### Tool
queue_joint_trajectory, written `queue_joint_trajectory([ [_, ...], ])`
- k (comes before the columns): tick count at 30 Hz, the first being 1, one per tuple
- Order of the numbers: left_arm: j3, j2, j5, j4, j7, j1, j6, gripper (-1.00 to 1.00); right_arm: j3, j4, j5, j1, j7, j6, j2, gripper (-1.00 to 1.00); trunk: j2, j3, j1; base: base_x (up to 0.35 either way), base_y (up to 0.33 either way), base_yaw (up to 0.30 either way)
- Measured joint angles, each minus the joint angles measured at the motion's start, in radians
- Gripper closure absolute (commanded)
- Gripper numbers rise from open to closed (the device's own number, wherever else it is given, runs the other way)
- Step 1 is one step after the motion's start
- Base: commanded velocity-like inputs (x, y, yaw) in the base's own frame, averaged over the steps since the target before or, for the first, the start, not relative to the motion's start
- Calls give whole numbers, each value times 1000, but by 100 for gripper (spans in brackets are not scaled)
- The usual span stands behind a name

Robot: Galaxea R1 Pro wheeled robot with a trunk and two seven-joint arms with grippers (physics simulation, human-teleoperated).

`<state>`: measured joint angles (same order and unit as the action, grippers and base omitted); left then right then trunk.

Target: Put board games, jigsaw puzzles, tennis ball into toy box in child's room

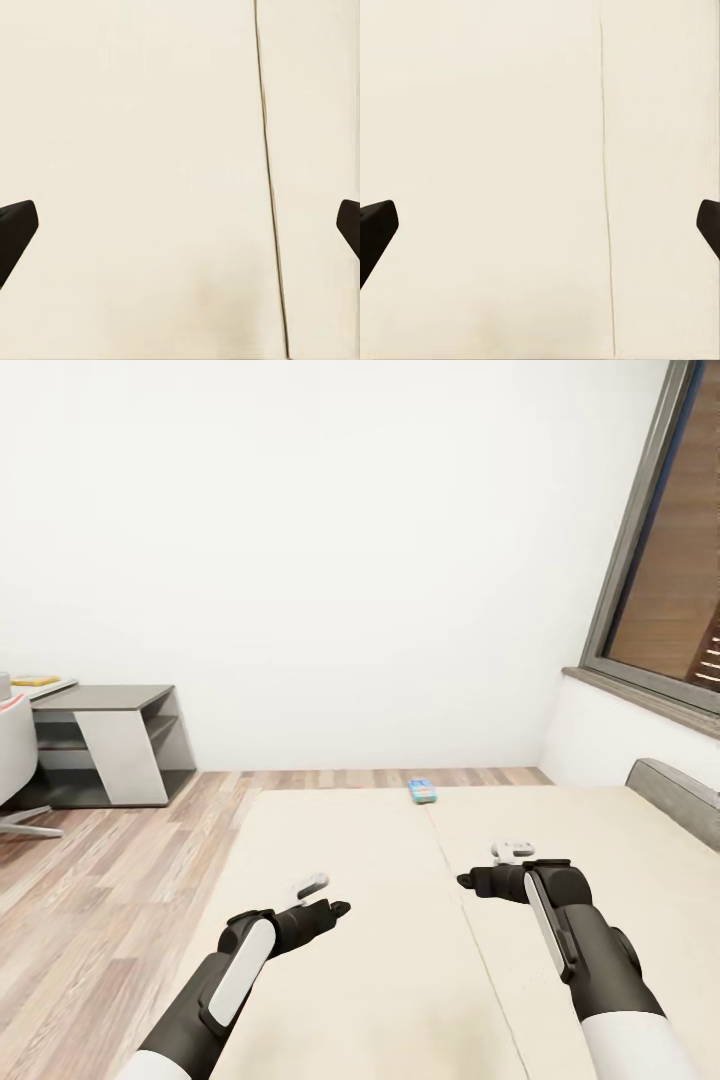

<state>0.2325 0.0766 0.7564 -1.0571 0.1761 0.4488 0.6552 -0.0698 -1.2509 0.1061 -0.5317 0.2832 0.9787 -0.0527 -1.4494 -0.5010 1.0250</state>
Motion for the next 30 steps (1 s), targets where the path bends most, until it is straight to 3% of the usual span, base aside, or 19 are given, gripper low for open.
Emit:
queue_joint_trajectory([
  [30,0,0,0,0,0,0,0,-100,0,0,0,0,0,0,0,-100,0,0,0,0,-267,-1],
])
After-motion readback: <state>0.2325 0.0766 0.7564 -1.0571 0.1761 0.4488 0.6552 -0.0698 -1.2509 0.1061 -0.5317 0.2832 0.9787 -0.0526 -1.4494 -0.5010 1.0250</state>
